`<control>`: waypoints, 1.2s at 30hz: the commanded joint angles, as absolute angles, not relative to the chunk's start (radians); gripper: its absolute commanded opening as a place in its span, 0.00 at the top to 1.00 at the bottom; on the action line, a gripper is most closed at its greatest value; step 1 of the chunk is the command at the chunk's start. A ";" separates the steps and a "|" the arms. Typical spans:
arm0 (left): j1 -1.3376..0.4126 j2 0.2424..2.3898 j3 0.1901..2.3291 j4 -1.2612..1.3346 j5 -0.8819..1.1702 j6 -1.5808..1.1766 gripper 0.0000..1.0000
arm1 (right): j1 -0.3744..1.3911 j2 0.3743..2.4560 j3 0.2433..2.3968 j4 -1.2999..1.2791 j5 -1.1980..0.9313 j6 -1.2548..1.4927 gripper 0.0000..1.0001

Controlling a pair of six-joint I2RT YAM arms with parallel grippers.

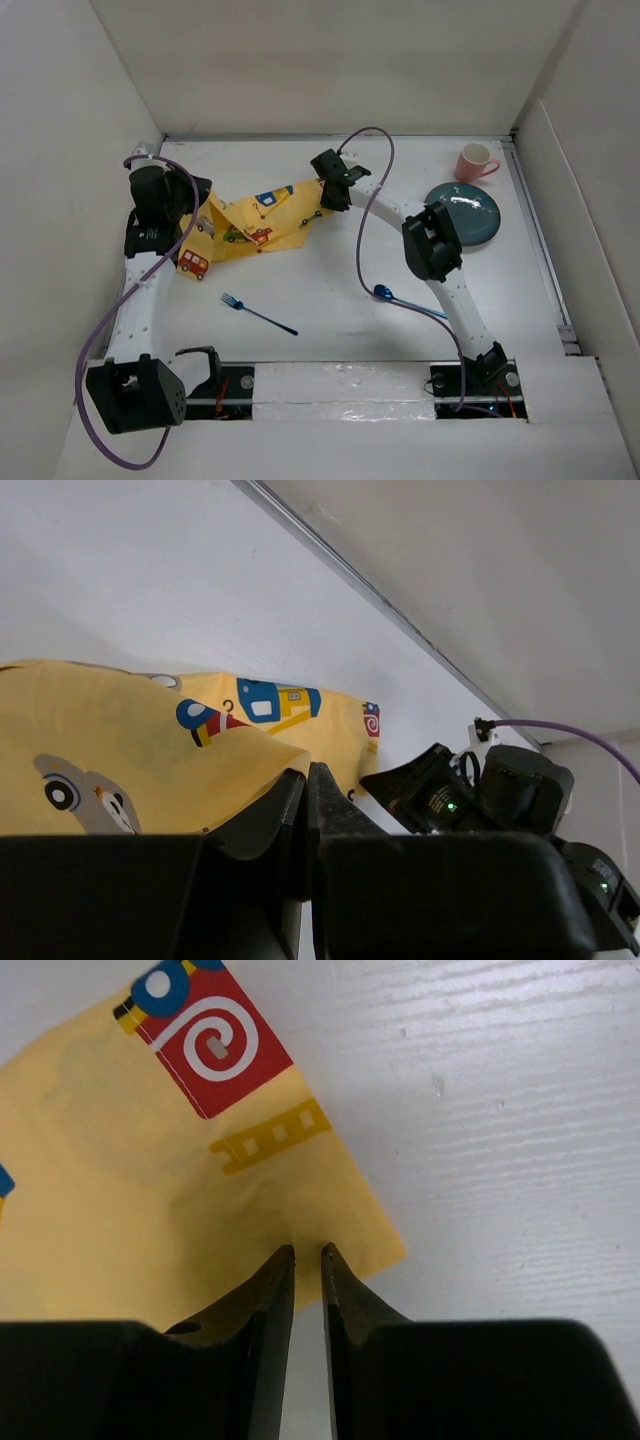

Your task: Set the dinner table for one person

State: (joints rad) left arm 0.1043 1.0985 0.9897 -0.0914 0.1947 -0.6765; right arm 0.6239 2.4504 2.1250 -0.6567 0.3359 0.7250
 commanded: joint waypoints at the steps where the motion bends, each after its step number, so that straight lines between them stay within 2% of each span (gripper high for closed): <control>1: 0.104 1.058 1.019 -0.119 0.166 -0.603 1.00 | 0.629 2.479 2.160 -0.785 0.393 0.746 0.80; 3: 0.104 1.055 1.026 -0.133 0.147 -0.578 1.00 | 0.629 2.477 2.157 -0.804 0.394 0.742 0.90; 5: 0.104 1.061 1.037 -0.149 0.126 -0.555 1.00 | 0.629 2.473 2.149 -0.818 0.416 0.741 0.94; 6: 0.104 1.060 1.034 -0.152 0.127 -0.546 1.00 | 0.629 2.455 2.110 -0.840 0.431 0.753 1.00; 9: 0.104 1.055 1.026 -0.152 0.126 -0.546 1.00 | 0.629 2.401 2.048 -0.816 0.442 0.753 1.00; 13: 0.104 1.045 1.006 -0.164 0.132 -0.538 1.00 | 0.607 2.263 1.785 -0.723 0.440 0.723 1.00; 17: 0.104 1.034 0.962 -0.156 0.184 -0.555 1.00 | 0.589 2.116 1.622 -0.655 0.427 0.706 1.00; 20: 0.094 1.026 0.922 -0.147 0.192 -0.557 1.00 | 0.571 2.043 1.566 -0.623 0.388 0.703 1.00; 21: 0.094 1.025 0.914 -0.144 0.189 -0.552 1.00 | 0.571 2.034 1.554 -0.626 0.382 0.704 0.93; 22: 0.094 1.025 0.904 -0.144 0.190 -0.549 1.00 | 0.571 2.028 1.554 -0.629 0.380 0.701 0.72; 25: 0.094 1.025 0.882 -0.135 0.196 -0.552 1.00 | 0.571 2.010 1.540 -0.632 0.402 0.698 0.47; 28: 0.094 1.032 0.873 -0.120 0.216 -0.557 1.00 | 0.545 1.983 1.488 -0.589 0.381 0.701 0.41; 32: 0.094 1.048 0.879 -0.118 0.218 -0.554 1.00 | 0.522 2.012 1.477 -0.561 0.313 0.695 0.42; 36: 0.094 1.055 0.877 -0.114 0.219 -0.555 1.00 | 0.531 2.086 1.564 -0.621 0.270 0.664 0.45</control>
